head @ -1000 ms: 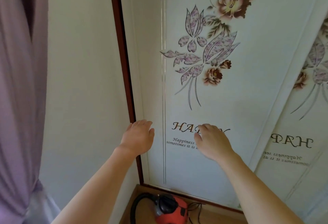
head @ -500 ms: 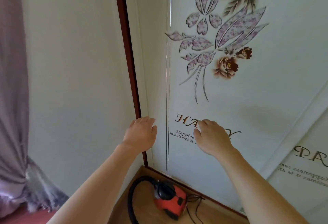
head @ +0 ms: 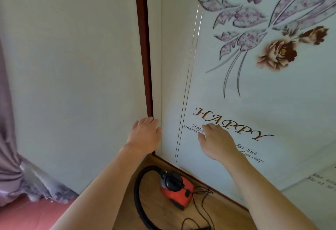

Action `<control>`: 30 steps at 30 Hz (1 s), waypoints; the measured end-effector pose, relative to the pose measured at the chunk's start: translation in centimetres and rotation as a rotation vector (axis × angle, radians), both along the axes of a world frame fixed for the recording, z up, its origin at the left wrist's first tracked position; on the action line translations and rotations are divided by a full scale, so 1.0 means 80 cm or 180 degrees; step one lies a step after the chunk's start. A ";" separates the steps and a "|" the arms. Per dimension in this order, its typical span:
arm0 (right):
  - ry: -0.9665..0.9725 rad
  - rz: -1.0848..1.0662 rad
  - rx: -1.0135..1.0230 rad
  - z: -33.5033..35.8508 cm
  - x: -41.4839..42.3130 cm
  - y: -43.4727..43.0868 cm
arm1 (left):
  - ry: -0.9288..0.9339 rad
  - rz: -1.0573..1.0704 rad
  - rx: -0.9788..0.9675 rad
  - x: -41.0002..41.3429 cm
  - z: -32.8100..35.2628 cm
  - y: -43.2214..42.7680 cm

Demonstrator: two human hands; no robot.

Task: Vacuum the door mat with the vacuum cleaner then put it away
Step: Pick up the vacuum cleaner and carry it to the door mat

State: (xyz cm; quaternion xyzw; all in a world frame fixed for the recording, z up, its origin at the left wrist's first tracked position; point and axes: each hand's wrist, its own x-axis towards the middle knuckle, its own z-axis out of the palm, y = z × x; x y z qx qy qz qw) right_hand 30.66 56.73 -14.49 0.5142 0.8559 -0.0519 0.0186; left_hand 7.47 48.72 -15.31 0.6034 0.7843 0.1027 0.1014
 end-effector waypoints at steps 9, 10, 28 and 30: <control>0.0039 0.0202 -0.0095 -0.011 -0.064 0.042 | -0.0029 0.0214 -0.0132 -0.044 0.000 0.029; 0.0059 0.0240 -0.0103 -0.010 -0.069 0.046 | -0.0014 0.0256 -0.0139 -0.047 0.001 0.030; 0.0399 0.1670 -0.0192 0.013 -0.047 0.147 | 0.0147 0.1709 -0.0075 0.042 0.020 0.034; 0.0389 0.1873 -0.0232 0.012 -0.040 0.156 | 0.0112 0.1916 -0.0076 0.063 0.022 0.027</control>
